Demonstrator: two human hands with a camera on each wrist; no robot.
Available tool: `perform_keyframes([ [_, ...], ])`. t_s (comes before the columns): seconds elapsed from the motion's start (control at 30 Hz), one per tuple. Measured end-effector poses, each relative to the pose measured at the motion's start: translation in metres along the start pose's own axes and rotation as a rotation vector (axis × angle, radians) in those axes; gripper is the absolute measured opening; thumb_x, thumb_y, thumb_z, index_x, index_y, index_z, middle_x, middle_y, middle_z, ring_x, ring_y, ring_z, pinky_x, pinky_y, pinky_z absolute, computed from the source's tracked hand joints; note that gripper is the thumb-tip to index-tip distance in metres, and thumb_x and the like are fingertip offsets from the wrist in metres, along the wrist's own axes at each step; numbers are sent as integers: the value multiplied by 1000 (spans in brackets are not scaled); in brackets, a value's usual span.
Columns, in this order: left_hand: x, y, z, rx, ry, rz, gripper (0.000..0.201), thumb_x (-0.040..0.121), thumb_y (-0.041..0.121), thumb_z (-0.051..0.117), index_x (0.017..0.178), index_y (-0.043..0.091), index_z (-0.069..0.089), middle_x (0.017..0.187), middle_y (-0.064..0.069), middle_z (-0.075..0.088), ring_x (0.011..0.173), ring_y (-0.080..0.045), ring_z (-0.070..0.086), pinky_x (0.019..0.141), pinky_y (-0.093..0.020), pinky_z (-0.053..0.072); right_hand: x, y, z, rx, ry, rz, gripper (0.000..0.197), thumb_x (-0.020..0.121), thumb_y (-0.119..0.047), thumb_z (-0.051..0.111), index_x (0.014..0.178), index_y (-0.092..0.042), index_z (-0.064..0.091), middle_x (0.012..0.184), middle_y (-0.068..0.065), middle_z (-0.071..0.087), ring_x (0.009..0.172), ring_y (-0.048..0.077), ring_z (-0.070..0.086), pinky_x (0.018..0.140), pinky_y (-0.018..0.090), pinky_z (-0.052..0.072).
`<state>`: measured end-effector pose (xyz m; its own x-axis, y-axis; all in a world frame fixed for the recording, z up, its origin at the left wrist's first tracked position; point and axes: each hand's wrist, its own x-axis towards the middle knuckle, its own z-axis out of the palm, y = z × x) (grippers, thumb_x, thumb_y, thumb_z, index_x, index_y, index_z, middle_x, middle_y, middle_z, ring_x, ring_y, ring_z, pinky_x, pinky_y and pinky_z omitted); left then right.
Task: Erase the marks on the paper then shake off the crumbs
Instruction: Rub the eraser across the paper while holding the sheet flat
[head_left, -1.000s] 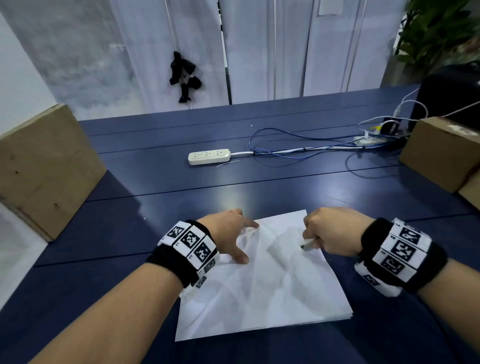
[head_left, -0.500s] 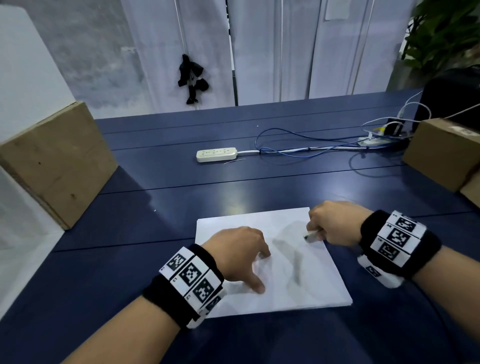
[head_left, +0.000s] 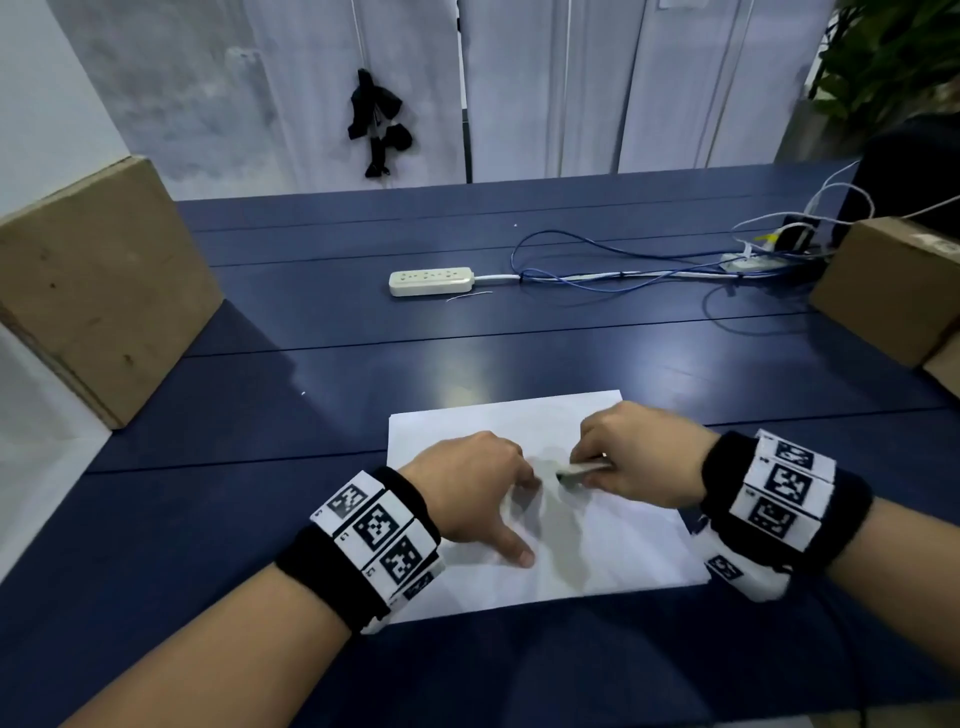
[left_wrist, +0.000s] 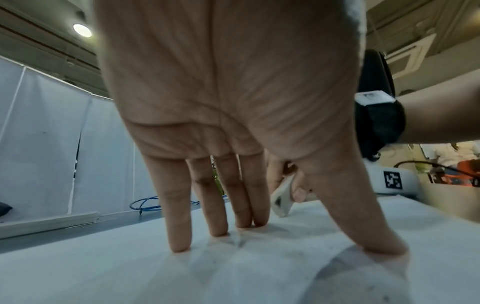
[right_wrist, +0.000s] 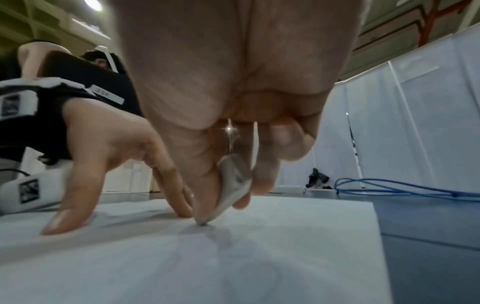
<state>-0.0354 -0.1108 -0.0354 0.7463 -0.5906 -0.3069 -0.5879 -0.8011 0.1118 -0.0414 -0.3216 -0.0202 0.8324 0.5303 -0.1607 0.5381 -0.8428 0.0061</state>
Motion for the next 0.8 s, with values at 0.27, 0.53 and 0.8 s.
perform_keyframes([
  [0.27, 2, -2, 3, 59, 8, 24, 67, 65, 74, 72, 114, 30, 64, 104, 11, 60, 97, -16, 57, 77, -34, 48, -31, -15, 0, 8, -231, -314, 24, 93, -39, 52, 113, -35, 65, 107, -11, 60, 106, 10, 51, 82, 31, 46],
  [0.53, 1, 1, 0, 112, -18, 31, 78, 67, 77, 67, 131, 34, 58, 116, 11, 58, 107, -15, 55, 91, -37, 40, -6, 3, 4, -133, -113, -107, 31, 95, -49, 44, 105, -29, 66, 105, -7, 62, 105, 18, 57, 76, 32, 50],
  [0.8, 4, 4, -3, 116, -33, 27, 72, 65, 75, 71, 123, 33, 62, 109, 12, 58, 103, -14, 55, 89, -36, 40, -9, -2, 3, 48, -228, -143, 27, 87, -42, 51, 102, -28, 67, 99, -5, 66, 99, 21, 61, 79, 37, 53],
])
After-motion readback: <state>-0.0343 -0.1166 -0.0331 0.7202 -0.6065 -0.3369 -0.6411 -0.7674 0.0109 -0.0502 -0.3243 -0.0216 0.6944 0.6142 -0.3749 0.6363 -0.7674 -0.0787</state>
